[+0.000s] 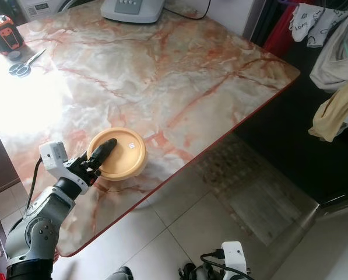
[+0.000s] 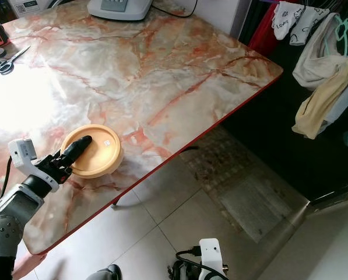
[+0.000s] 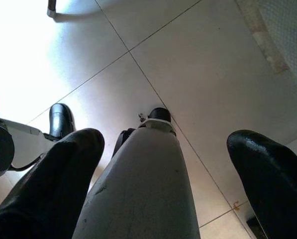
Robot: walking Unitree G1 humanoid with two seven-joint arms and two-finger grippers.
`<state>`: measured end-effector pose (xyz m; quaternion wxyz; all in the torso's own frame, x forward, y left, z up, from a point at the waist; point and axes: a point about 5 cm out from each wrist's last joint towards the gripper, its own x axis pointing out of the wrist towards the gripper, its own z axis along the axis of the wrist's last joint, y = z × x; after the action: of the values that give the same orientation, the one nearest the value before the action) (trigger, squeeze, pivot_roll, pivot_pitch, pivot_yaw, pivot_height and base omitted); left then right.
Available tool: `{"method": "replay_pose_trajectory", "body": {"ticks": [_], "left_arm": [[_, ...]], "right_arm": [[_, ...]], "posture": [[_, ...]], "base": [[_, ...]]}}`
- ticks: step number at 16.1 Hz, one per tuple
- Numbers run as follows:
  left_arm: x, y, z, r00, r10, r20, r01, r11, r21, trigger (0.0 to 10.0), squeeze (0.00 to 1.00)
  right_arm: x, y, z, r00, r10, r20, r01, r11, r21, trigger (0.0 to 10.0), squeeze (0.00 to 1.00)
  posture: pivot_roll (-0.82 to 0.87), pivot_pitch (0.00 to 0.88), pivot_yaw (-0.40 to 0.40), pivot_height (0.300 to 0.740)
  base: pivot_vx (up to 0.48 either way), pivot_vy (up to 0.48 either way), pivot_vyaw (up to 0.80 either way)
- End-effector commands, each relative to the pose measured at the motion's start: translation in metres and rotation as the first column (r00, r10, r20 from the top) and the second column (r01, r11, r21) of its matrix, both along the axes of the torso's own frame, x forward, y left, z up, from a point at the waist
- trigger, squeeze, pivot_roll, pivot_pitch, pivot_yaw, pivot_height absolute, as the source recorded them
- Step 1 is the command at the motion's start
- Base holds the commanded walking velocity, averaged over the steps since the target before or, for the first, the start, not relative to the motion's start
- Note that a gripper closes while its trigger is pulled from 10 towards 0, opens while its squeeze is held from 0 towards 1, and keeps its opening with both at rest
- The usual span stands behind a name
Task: Restocking fridge
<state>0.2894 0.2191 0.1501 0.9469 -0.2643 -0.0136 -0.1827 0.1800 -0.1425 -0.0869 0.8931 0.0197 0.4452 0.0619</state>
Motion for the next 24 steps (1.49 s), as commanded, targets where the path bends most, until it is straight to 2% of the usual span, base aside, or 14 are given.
{"method": "replay_pose_trajectory", "body": {"ticks": [1, 3, 6, 9, 11, 12, 13, 14, 16, 17, 20, 24], "left_arm": [[-0.003, -0.006, -0.017, 0.997, 0.016, -0.076, -0.013, 0.999, 0.037, 0.0, 0.00], [-0.002, -0.011, -0.015, 0.998, 0.039, -0.051, -0.039, 0.999, -0.008, 0.0, 0.00], [-0.002, -0.021, -0.013, 0.999, 0.022, -0.036, -0.023, 0.999, -0.033, 0.0, 0.00], [-0.001, -0.032, -0.004, 1.000, 0.023, -0.003, -0.023, 0.989, -0.147, 0.0, 0.00], [-0.001, -0.037, 0.004, 1.000, 0.023, 0.019, -0.017, 0.968, -0.252, 0.0, 0.00], [-0.002, -0.044, 0.006, 1.000, 0.006, 0.021, -0.001, 0.970, -0.241, 1.3, 0.00], [-0.003, -0.047, 0.007, 1.000, -0.006, 0.022, 0.011, 0.974, -0.224, 5.0, 0.00], [-0.004, -0.050, 0.009, 1.000, -0.011, 0.024, 0.016, 0.976, -0.218, 10.0, 0.00], [-0.006, -0.052, 0.013, 1.000, -0.009, 0.030, 0.015, 0.979, -0.203, 10.0, 0.00], [-0.010, -0.052, 0.022, 0.999, -0.001, 0.045, 0.008, 0.986, -0.164, 10.0, 0.00], [-0.014, -0.048, 0.031, 0.998, 0.024, 0.056, -0.016, 0.989, -0.150, 10.0, 0.00], [-0.017, -0.047, 0.033, 0.997, 0.054, 0.049, -0.044, 0.981, -0.186, 10.0, 0.00]], "right_arm": [[-0.013, -0.001, -0.006, 0.998, -0.009, -0.054, 0.009, 1.000, -0.001, 10.0, 0.00], [-0.013, -0.001, -0.006, 0.998, -0.008, -0.056, 0.008, 1.000, -0.001, 10.0, 0.00], [-0.013, -0.001, -0.006, 0.998, -0.007, -0.055, 0.007, 1.000, 0.000, 10.0, 0.00], [-0.014, -0.002, -0.007, 0.998, -0.007, -0.056, 0.007, 1.000, -0.001, 10.0, 0.00], [-0.014, -0.002, -0.007, 0.998, -0.008, -0.056, 0.007, 1.000, -0.002, 10.0, 0.00], [-0.014, -0.002, -0.007, 0.998, -0.007, -0.057, 0.007, 1.000, -0.003, 10.0, 0.00], [-0.014, -0.002, -0.007, 0.998, -0.007, -0.057, 0.007, 1.000, -0.003, 10.0, 0.00], [-0.014, -0.002, -0.007, 0.998, -0.007, -0.057, 0.007, 1.000, -0.003, 10.0, 0.00], [-0.015, -0.002, -0.007, 0.998, -0.008, -0.057, 0.007, 1.000, -0.003, 10.0, 0.00], [-0.016, -0.002, -0.007, 0.998, -0.006, -0.058, 0.006, 1.000, -0.002, 10.0, 0.00], [-0.018, -0.001, -0.008, 0.998, -0.006, -0.061, 0.006, 1.000, -0.001, 10.0, 0.00], [-0.019, 0.000, -0.009, 0.998, -0.010, -0.060, 0.010, 1.000, -0.001, 10.0, 0.00]], "posture": [[0.04, 0.250, -0.072, 0.740], [0.04, 0.249, -0.074, 0.740], [0.04, 0.250, -0.074, 0.740], [0.04, 0.248, -0.076, 0.740], [0.04, 0.248, -0.077, 0.740], [0.05, 0.248, -0.076, 0.740], [0.04, 0.247, -0.075, 0.740], [0.05, 0.244, -0.073, 0.740], [0.05, 0.239, -0.071, 0.740], [0.06, 0.232, -0.064, 0.740], [0.06, 0.215, -0.054, 0.740], [0.05, 0.192, -0.051, 0.740]], "base": [[0.000, 0.000, 0.00], [0.000, 0.000, 0.00], [0.000, 0.000, 0.00], [0.000, 0.000, 0.00], [0.000, 0.000, 0.00], [0.000, 0.000, 0.00], [0.000, 0.000, 0.00], [0.000, 0.000, 0.00], [0.000, 0.000, 0.00], [0.000, 0.000, 0.00], [0.000, 0.000, 0.00], [0.000, 0.000, 0.00]]}}
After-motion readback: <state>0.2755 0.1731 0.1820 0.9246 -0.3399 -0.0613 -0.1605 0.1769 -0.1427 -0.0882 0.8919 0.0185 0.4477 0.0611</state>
